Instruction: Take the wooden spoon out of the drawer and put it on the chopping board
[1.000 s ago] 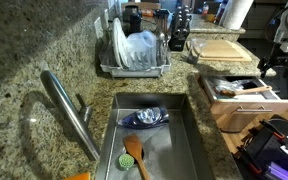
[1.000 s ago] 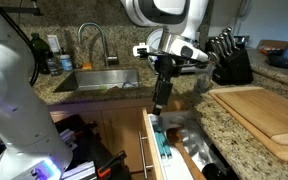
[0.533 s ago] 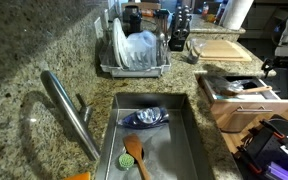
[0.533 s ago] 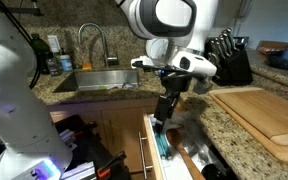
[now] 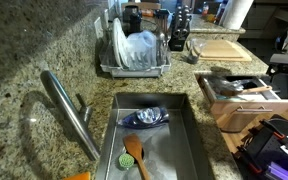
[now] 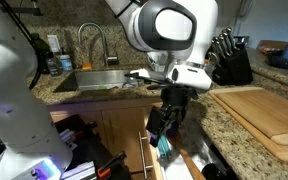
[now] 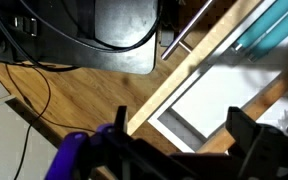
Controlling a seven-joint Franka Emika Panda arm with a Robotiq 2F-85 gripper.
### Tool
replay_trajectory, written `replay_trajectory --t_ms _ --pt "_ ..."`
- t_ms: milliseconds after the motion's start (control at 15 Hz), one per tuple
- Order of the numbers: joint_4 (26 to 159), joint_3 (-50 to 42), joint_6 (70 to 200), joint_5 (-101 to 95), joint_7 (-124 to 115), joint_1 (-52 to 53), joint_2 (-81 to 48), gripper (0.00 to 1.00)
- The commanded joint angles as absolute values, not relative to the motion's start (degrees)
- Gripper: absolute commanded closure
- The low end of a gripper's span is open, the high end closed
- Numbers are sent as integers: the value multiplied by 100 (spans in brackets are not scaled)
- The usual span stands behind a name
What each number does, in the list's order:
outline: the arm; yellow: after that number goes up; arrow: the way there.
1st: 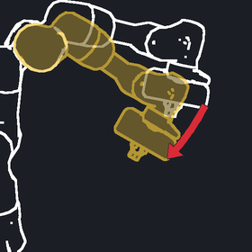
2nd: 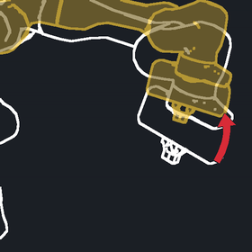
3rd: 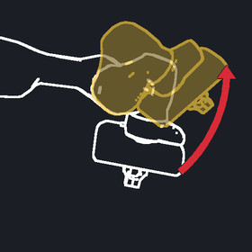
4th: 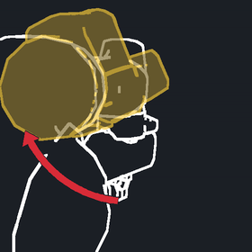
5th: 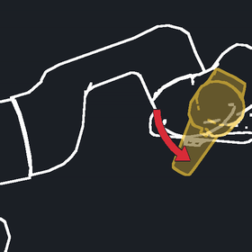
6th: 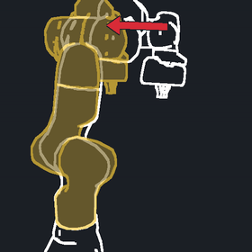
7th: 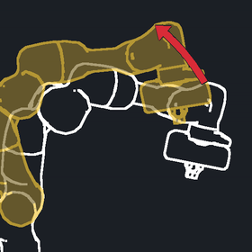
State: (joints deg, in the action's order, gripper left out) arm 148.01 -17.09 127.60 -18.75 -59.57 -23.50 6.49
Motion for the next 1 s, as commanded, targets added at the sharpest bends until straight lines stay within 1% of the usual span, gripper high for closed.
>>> replay_trajectory --t_ms 0,267,333,667,800,933 --pt "14710 -1827 13390 -2151 -7070 -2480 239 0" --pt "14653 -2092 14228 -2777 -8648 -2531 -402 0" --pt "14782 -2085 13882 -2554 -8086 -2391 75 0" --pt "14657 -2255 14120 -2969 -9062 -2263 -377 0" --pt "14504 -2290 14539 -2888 -9183 -2266 -697 0" --pt "14418 -2267 15029 -2319 -8480 -2310 -902 0"
